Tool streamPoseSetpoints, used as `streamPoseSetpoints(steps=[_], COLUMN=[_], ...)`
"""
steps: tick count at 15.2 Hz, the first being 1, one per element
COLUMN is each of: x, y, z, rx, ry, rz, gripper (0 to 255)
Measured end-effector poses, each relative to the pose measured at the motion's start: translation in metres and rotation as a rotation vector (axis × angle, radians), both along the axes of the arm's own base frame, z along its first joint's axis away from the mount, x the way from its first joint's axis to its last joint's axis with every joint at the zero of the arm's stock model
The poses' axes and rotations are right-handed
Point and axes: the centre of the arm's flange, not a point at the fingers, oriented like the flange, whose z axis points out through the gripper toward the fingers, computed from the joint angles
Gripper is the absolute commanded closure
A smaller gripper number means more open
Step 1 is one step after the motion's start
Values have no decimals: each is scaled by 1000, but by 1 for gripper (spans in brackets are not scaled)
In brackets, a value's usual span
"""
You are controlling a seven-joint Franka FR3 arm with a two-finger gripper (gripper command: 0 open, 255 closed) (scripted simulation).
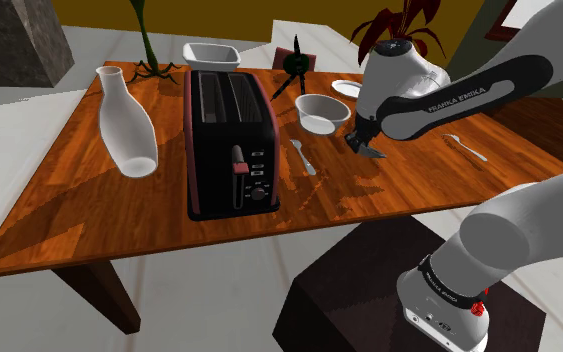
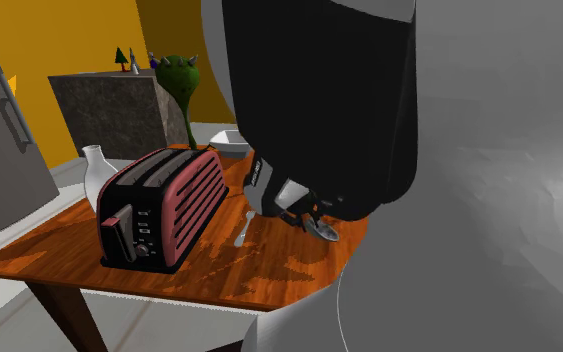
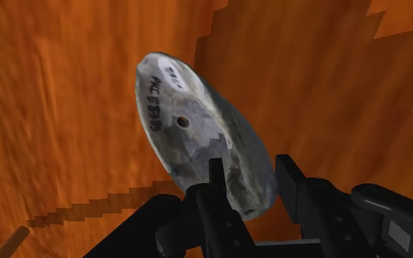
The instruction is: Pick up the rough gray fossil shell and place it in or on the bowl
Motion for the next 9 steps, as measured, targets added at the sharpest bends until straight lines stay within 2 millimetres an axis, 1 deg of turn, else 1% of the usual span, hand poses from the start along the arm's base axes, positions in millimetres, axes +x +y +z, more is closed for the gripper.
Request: streamPoseSetpoints(steps=[9], x=[-1], y=[0], z=[47], rx=[0], ry=[0], rz=[0], gripper=[255])
